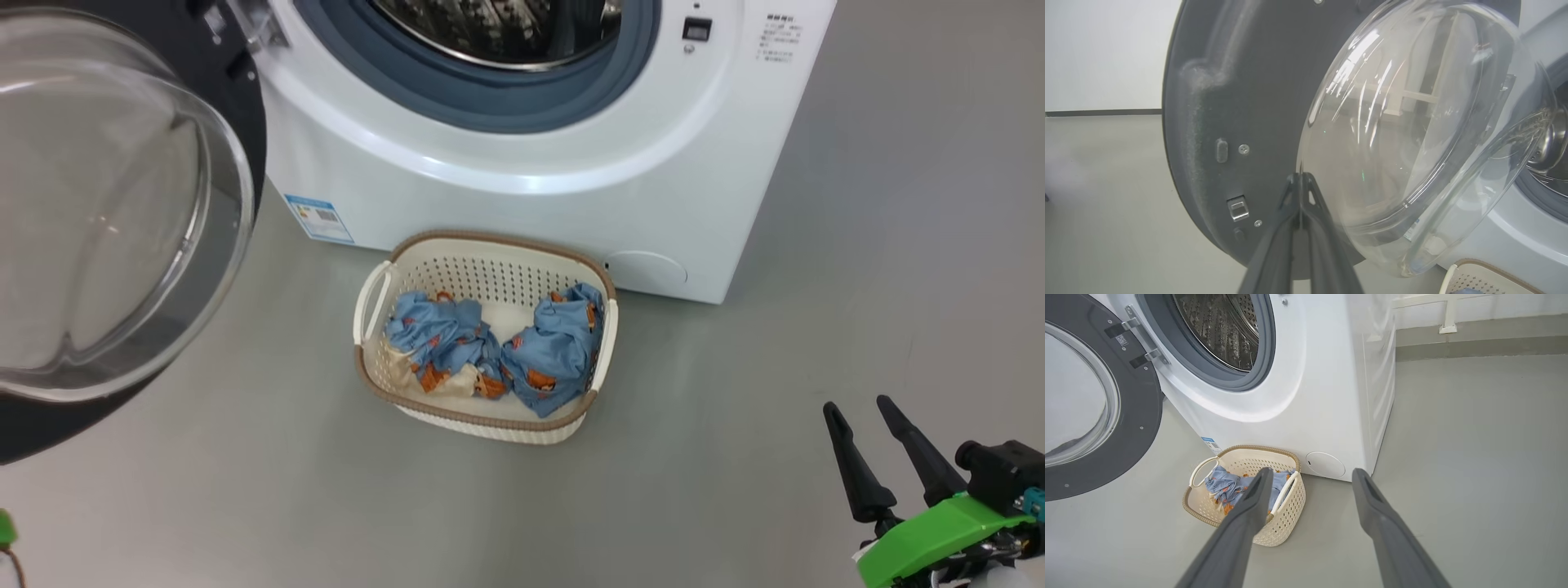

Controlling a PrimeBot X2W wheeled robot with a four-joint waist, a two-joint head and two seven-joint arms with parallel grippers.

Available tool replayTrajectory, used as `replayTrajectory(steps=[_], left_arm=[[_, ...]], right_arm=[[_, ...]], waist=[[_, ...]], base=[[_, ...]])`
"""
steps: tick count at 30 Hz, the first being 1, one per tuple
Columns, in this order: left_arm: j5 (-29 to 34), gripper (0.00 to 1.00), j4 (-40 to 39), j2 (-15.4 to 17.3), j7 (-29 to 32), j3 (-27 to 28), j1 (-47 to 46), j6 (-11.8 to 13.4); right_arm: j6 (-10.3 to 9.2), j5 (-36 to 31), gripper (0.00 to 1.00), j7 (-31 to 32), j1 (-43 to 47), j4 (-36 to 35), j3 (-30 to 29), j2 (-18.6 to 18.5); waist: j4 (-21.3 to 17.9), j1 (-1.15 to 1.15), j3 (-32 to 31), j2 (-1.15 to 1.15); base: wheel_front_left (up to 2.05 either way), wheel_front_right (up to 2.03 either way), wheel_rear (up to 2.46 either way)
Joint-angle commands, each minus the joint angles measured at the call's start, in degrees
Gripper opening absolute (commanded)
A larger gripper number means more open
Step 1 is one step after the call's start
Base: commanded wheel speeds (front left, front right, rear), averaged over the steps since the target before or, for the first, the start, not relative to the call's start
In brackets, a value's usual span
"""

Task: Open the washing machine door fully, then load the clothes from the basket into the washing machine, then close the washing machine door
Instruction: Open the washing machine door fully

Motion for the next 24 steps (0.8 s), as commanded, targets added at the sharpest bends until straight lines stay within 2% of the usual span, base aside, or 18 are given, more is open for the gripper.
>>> replayTrajectory(steps=[1, 3, 4, 5, 14, 24], left_arm=[[-0.49, 0.33, -2.1, 2.37, -0.36, 0.72, 0.8, -0.25], [-1.07, 0.66, -3.77, 1.56, -0.36, -0.63, 2.25, -0.72], [-1.57, 0.94, -4.58, 1.04, -0.36, -1.24, 3.02, -0.84], [-1.85, 1.0, -5.41, 0.62, -0.36, -1.82, 3.88, -0.91], [-6.05, 1.0, -12.19, -1.0, -0.36, -11.04, 11.68, -1.0], [-9.34, 1.0, -16.54, 0.57, -0.36, -21.24, 15.68, -1.0]], right_arm=[[0.17, 0.45, 1.0, -0.69, 0.65, -1.07, 1.31, -0.64], [0.17, 0.51, 1.0, -0.69, 0.96, -1.06, 1.28, -0.64], [0.17, 0.54, 1.0, -0.69, 1.11, -1.06, 1.28, -0.64], [0.17, 0.58, 1.0, -0.69, 1.26, -1.07, 1.28, -0.61], [0.17, 0.72, 1.0, -0.69, 2.36, -1.35, 0.94, -0.02], [0.17, 0.42, 1.0, -0.69, 3.36, -1.99, -0.33, 0.63]], waist=[[0.61, 0.0, -1.82, 0.0], [0.73, 0.0, -2.54, 0.0], [0.75, 0.0, -2.84, 0.0], [0.71, 0.0, -3.2, 0.0], [-1.34, 0.0, -5.51, 0.0], [-6.66, 0.0, -6.52, 0.0]], base=[[0.0, 0.0, 0.0], [0.0, 0.0, 0.0], [0.0, 0.0, 0.0], [0.0, 0.0, 0.0], [0.0, 0.0, 0.0], [0.0, 0.0, 0.0]])
